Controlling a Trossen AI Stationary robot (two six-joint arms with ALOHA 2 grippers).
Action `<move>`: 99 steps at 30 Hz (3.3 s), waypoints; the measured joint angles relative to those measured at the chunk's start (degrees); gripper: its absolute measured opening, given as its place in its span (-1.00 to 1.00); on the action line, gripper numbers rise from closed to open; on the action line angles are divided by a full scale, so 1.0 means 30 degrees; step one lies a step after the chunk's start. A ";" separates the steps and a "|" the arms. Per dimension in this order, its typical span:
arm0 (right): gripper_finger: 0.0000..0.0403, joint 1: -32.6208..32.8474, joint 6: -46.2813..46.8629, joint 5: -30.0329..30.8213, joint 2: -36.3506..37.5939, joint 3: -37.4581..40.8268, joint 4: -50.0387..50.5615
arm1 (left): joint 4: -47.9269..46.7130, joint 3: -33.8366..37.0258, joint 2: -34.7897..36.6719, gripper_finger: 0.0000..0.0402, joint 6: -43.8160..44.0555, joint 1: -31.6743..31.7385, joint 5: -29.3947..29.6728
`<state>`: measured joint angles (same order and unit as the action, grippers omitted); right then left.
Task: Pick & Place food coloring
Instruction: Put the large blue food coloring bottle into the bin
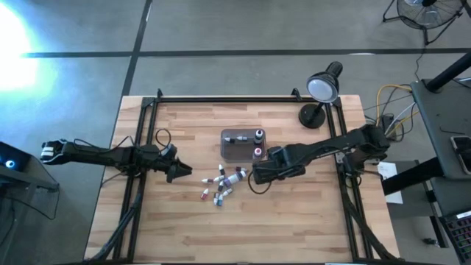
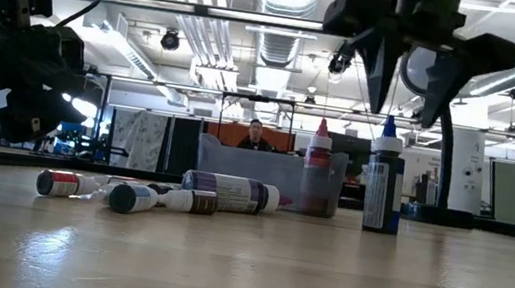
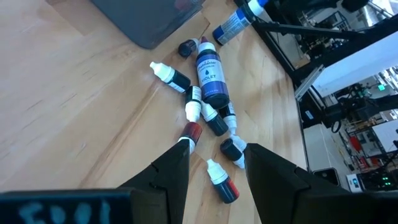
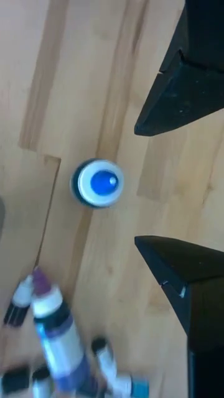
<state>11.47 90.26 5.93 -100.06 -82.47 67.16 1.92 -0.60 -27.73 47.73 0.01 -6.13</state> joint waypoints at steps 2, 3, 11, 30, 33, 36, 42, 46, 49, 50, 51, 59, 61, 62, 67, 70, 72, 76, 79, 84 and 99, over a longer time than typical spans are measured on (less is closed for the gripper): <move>0.36 -0.0059 -0.0433 -0.0005 -0.0113 0.0005 -0.0052 | 0.0005 0.0000 -0.0007 -0.35 0.0044 0.0000 -0.0002; 0.36 -0.0124 -0.0681 -0.0002 -0.0119 0.0012 -0.0042 | 0.0005 0.0000 -0.0007 -0.35 0.0044 0.0007 -0.0002; 0.24 -0.1326 -0.3179 -0.0922 -0.0796 0.0042 -0.0729 | -0.0002 0.0000 -0.0007 -0.35 0.0030 0.0006 -0.0002; -0.02 -0.2261 -0.4451 -0.1653 -0.1075 0.0391 -0.0542 | -0.0126 0.0000 -0.0007 -0.35 0.0036 0.0000 -0.0009; -0.02 -0.2363 -0.4682 -0.2083 -0.1075 0.0391 -0.0641 | -0.0148 -0.0007 -0.0007 -0.35 0.0029 0.0006 -0.0008; -0.05 -0.2390 -0.4736 -0.2616 -0.1075 0.0417 -0.0683 | -0.0160 -0.0007 -0.0007 -0.35 -0.0070 0.0005 -0.0007; -0.21 -0.2383 -0.4736 -0.2905 -0.1075 0.0533 -0.0793 | -0.0177 -0.0007 -0.0007 -0.35 -0.0554 0.0000 -0.0009; -0.33 -0.2412 -0.4732 -0.2921 -0.1075 0.0669 -0.0983 | -0.0187 -0.0007 -0.0007 -0.35 -0.0554 0.0004 -0.0009; -0.39 -0.2456 -0.4736 -0.2914 -0.1067 0.0754 -0.1200 | -0.0192 -0.0007 -0.0007 -0.35 -0.0554 0.0000 -0.0009; -0.40 -0.2474 -0.4736 -0.2876 -0.1060 0.0778 -0.1239 | -0.0199 -0.0007 -0.0007 -0.35 -0.0554 0.0000 -0.0009; -0.40 -0.2488 -0.4736 -0.2813 -0.1060 0.0785 -0.1250 | -0.0199 -0.0007 -0.0007 -0.35 -0.0554 0.0001 -0.0009; -0.43 -0.2498 -0.6009 -0.1768 -0.1102 0.0190 -0.1113 | -0.0213 -0.0007 -0.0007 -0.35 -0.0525 0.0007 -0.0016; -0.44 -0.2484 -0.6455 -0.1842 -0.0966 -0.0491 -0.0818 | -0.0213 -0.0007 -0.0007 -0.35 -0.0514 0.0002 -0.0016; -0.44 -0.2470 -0.6702 -0.1877 -0.0878 -0.0961 -0.0644 | -0.0213 -0.0007 -0.0007 -0.35 -0.0459 0.0003 -0.0016; -0.44 -0.2489 -0.8880 -0.1682 -0.0741 -0.4324 0.0528 | -0.0213 -0.0007 -0.0007 -0.35 -0.0430 0.0006 -0.0024; -0.44 -0.2492 -1.1146 -0.0176 -0.0883 -0.6393 0.0653 | -0.0206 -0.0007 -0.0007 -0.35 -0.0434 0.0007 -0.0028; -0.45 -0.2549 -1.2011 0.1393 -0.1128 -0.7709 0.1019 | -0.0212 -0.0007 -0.0007 -0.35 -0.0430 0.0006 -0.0031; -0.45 -0.3358 -1.3167 0.2923 -0.2217 -1.0177 0.2592 | -0.0206 -0.0007 -0.0007 -0.35 -0.0423 0.0001 -0.0030; -0.45 -0.4383 -1.4052 0.3012 -0.3394 -1.1492 0.3931 | -0.0206 -0.0007 -0.0007 -0.35 -0.0410 0.0004 -0.0024; -0.45 -0.6328 -1.4428 0.0090 -0.5688 -1.3002 0.5085 | -0.0209 -0.0007 -0.0007 -0.35 -0.0403 0.0003 -0.0021; -0.45 -0.7330 -1.4236 -0.0991 -0.7342 -1.2438 0.5878 | -0.0220 -0.0007 -0.0007 -0.35 -0.0356 0.0006 -0.0016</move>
<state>-10.52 47.55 2.96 -122.09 -119.78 84.79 1.26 -0.62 -27.75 46.66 0.03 -6.17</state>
